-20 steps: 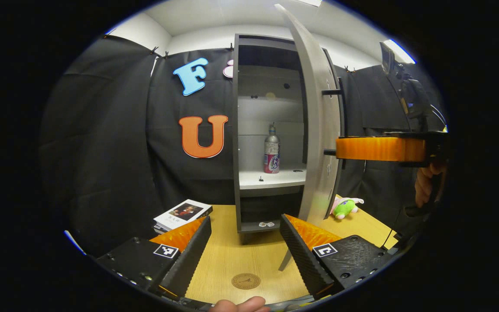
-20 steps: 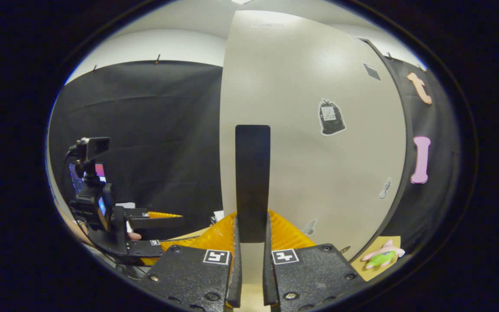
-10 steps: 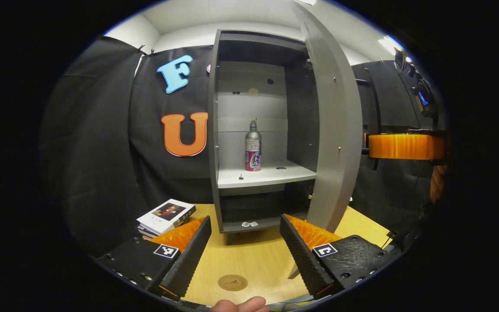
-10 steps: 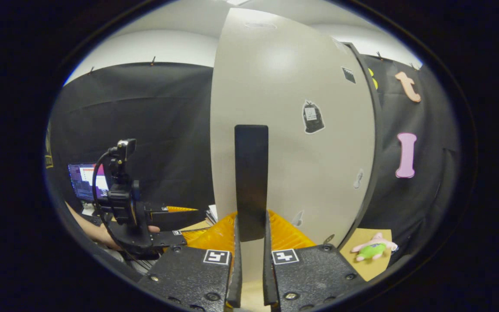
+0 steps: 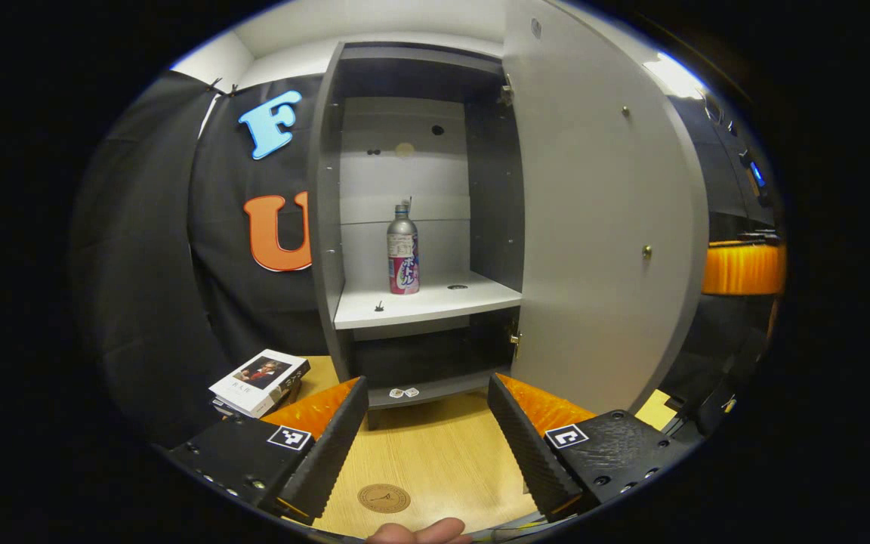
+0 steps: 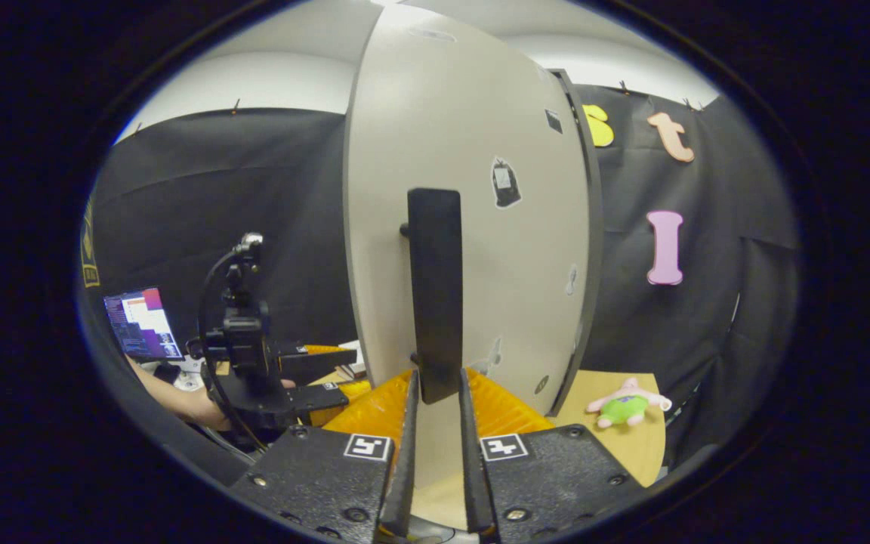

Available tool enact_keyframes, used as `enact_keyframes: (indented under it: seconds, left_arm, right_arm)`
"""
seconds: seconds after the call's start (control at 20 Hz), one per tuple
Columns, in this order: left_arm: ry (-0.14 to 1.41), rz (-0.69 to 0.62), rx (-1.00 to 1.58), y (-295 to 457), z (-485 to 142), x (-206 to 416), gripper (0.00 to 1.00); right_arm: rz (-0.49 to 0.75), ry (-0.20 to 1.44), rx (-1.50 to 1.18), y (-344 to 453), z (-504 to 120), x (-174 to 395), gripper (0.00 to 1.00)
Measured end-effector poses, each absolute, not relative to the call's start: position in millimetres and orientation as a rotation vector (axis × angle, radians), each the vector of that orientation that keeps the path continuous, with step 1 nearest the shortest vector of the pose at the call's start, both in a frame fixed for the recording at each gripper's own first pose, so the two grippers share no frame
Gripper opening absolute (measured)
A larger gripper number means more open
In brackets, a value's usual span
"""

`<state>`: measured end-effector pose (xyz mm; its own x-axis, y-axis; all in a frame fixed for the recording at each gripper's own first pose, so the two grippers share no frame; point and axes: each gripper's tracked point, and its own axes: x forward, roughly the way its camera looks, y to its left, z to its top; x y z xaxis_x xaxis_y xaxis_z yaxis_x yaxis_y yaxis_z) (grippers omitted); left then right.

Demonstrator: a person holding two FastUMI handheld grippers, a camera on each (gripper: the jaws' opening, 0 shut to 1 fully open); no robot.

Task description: Open the cabinet door with the right hand, grasp the bottle in the cabinet with the left hand and place it on the coaster, then close the cabinet door with the right hand.

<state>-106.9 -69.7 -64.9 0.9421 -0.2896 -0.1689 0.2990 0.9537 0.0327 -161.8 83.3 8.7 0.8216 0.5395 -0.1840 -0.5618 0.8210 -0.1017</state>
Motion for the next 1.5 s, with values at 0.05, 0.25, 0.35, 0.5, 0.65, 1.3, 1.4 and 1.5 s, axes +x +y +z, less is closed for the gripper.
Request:
enact_keyframes:
  seconds: [0.05,0.25,0.35,0.5,0.65,1.3,1.4,1.5]
  left_arm:
    - [0.167,-0.304,0.067,-73.4,-67.5,-103.5,0.96]
    - [0.161,-0.315,0.071,-85.2,-66.7,-85.3,0.96]
    - [0.149,-0.319,0.067,-87.6,-61.1,-75.4,0.96]
    - [0.128,-0.322,0.066,-89.2,-51.9,-57.8,0.96]
    - [0.069,-0.301,0.103,-87.9,-28.8,-25.5,0.96]
    - [0.078,-0.125,0.114,-88.2,8.8,227.1,1.0]
    - [0.077,-0.13,0.113,-94.9,9.8,247.7,0.96]
    - [0.077,-0.134,0.109,-97.2,12.9,257.5,0.96]
  right_arm:
    - [0.579,0.154,-0.155,81.2,6.8,-162.4,0.36]
    - [0.477,0.119,-0.205,64.2,5.4,-158.1,0.76]
    - [0.419,0.105,-0.187,51.9,8.6,-157.1,0.8]
    - [0.32,0.068,-0.122,21.6,19.2,-154.8,0.81]
    - [0.258,0.061,-0.043,-1.9,23.4,-154.3,0.92]
    - [0.145,0.099,0.065,-44.1,13.3,-160.7,0.9]
    - [0.126,0.112,0.085,-52.6,10.0,-160.8,0.9]
    - [0.114,0.126,0.101,-58.0,8.0,-159.5,0.9]
